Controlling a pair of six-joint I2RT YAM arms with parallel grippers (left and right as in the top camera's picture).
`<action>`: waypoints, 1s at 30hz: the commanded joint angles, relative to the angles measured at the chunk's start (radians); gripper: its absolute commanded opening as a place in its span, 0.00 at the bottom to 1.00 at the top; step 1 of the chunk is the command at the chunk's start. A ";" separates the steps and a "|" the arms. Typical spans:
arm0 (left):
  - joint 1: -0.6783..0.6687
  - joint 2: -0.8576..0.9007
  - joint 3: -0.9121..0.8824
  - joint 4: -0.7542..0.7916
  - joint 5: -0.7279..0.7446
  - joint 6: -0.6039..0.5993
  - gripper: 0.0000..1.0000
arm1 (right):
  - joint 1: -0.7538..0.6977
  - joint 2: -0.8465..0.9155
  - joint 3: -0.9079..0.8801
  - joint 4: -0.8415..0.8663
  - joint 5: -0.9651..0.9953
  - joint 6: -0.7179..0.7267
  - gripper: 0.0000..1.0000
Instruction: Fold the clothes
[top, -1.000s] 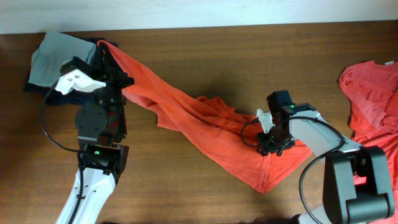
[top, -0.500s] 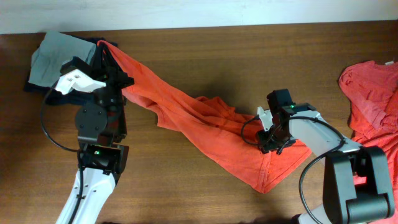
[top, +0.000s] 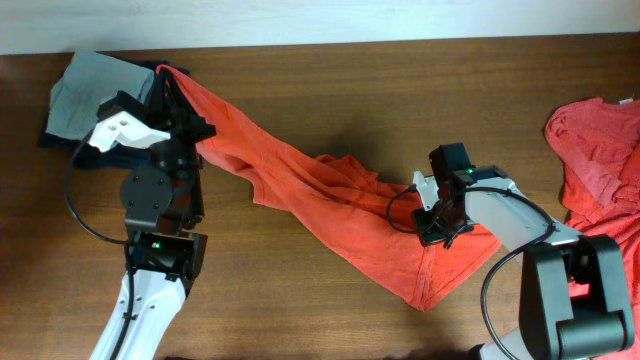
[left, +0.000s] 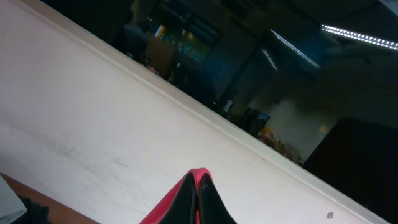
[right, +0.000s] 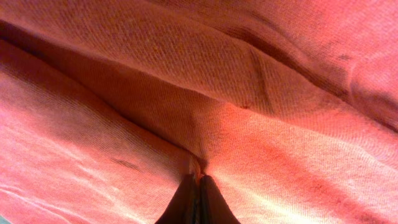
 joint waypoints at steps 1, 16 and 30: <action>0.007 0.000 0.027 0.007 0.012 0.017 0.00 | 0.001 0.005 -0.012 0.000 -0.008 0.002 0.04; 0.007 0.000 0.027 0.023 0.012 0.017 0.00 | 0.002 -0.035 0.330 -0.241 -0.138 0.001 0.04; 0.007 -0.005 0.080 0.029 0.012 0.037 0.01 | 0.002 -0.069 0.859 -0.544 -0.044 -0.044 0.04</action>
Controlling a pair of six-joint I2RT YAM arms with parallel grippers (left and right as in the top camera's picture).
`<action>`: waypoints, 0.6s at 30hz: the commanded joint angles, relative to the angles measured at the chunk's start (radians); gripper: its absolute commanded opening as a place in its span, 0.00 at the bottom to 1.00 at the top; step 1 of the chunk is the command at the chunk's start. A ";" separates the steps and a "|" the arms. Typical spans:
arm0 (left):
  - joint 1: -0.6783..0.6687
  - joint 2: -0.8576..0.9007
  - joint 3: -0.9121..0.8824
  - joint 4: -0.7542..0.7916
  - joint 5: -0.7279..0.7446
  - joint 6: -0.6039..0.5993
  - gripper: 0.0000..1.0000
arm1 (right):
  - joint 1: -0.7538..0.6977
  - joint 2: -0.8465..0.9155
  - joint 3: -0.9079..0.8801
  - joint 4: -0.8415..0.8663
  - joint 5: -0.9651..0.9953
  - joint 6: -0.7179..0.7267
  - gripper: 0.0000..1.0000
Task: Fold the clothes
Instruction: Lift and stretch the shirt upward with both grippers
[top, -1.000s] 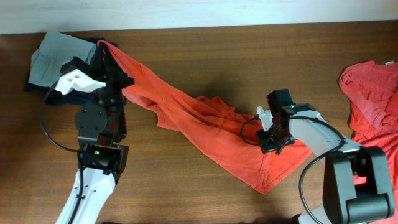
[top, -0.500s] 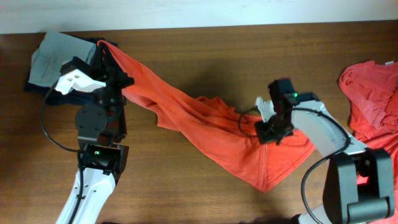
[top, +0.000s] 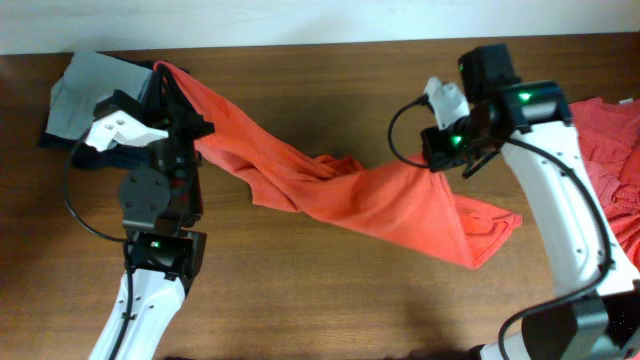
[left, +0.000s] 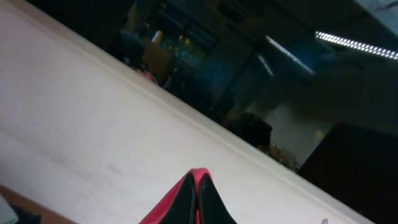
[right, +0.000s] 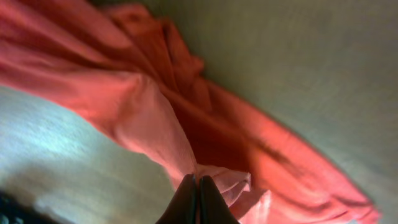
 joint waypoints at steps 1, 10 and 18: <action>0.007 -0.008 0.079 0.009 0.011 0.060 0.01 | 0.002 -0.035 0.138 -0.050 0.089 -0.019 0.04; 0.008 -0.034 0.255 -0.060 0.011 0.119 0.00 | -0.033 -0.037 0.441 -0.116 0.131 -0.019 0.04; 0.008 -0.035 0.422 -0.109 0.011 0.128 0.01 | -0.121 -0.037 0.744 -0.187 0.131 -0.019 0.04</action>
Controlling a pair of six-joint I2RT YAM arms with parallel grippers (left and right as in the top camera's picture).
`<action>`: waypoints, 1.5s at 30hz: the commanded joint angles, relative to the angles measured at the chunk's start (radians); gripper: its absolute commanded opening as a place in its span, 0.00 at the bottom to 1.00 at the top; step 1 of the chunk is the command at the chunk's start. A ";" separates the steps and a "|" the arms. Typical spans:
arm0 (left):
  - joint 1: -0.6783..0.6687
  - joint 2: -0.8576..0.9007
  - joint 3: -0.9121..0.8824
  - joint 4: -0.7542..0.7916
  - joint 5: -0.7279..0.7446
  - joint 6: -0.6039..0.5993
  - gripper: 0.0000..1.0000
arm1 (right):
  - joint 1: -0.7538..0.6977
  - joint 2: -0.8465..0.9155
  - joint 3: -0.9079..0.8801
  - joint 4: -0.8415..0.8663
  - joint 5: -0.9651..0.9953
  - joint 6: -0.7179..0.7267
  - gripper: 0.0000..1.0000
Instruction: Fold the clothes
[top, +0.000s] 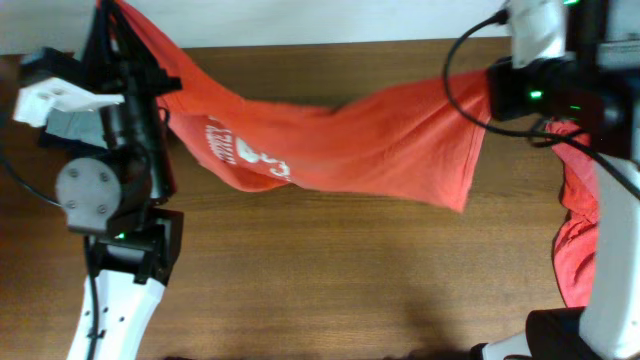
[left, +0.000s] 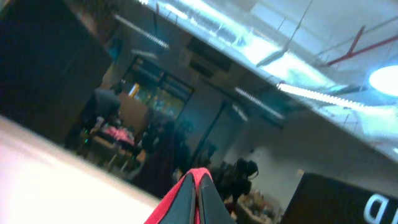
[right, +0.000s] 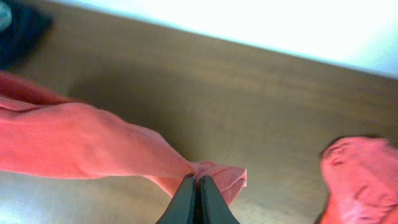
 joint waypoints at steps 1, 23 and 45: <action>0.008 -0.027 0.087 -0.022 0.011 0.031 0.01 | -0.050 -0.030 0.128 -0.025 0.019 -0.003 0.04; 0.008 -0.190 0.214 -0.093 0.020 0.030 0.01 | -0.095 -0.196 0.402 -0.055 0.019 -0.002 0.04; 0.008 -0.384 0.214 -0.123 0.172 0.030 0.01 | -0.095 -0.409 0.402 -0.055 0.010 0.002 0.04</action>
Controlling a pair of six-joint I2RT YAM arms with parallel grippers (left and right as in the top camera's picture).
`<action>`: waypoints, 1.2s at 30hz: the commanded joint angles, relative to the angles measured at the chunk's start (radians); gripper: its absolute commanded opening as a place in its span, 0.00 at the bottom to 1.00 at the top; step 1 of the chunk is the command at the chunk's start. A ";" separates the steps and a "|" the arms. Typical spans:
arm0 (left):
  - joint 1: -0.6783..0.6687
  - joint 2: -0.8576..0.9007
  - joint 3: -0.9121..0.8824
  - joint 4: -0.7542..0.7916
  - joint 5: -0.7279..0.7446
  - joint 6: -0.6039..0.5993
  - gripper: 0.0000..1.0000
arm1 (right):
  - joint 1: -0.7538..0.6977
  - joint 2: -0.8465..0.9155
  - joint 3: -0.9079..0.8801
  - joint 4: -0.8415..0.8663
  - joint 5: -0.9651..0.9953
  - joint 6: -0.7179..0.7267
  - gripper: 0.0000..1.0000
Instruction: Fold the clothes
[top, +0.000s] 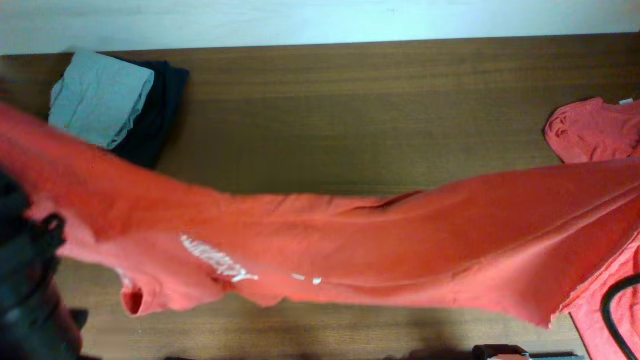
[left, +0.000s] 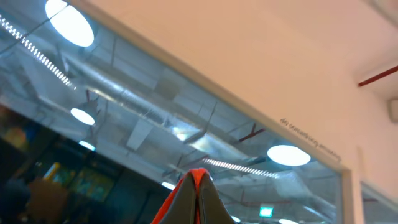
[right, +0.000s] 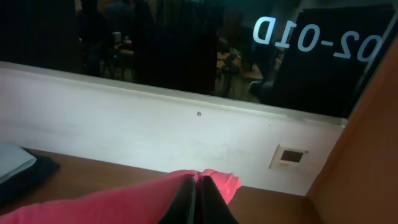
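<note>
An orange-red T-shirt (top: 400, 245) with white lettering hangs stretched across the whole overhead view, high above the table and close to the camera. My left gripper (left: 199, 177) is shut on a red edge of the shirt and points up at a ceiling. My right gripper (right: 198, 178) is shut on another edge of the shirt (right: 124, 202), facing the back wall. In the overhead view only a dark part of the left arm (top: 25, 290) shows at the lower left. The grippers themselves are out of that frame.
A stack of folded clothes (top: 110, 100), grey on dark, lies at the table's back left corner. A pile of red clothes (top: 590, 130) lies at the right edge. The wooden table (top: 350, 110) ends at a white wall behind.
Both grippers have risen higher with the shirt. It now fills the overhead view, spread wider, and both arms have left that frame. The left wrist view now points at the ceiling.
The shirt lay crumpled across the table, each gripper shut on an edge. Then the right gripper held its end lifted at the back right. Then both held it raised and stretched over the table. Now it hangs higher still, near the camera.
</note>
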 joint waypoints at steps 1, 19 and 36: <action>0.008 -0.035 0.028 0.003 0.022 0.019 0.01 | -0.006 0.000 0.003 0.005 -0.006 0.002 0.04; 0.008 -0.041 0.032 -0.044 0.022 0.020 0.01 | -0.006 -0.008 0.003 0.003 -0.010 0.010 0.04; 0.008 0.180 0.047 0.165 -0.037 0.075 0.01 | -0.006 0.155 -0.018 0.148 -0.003 0.008 0.03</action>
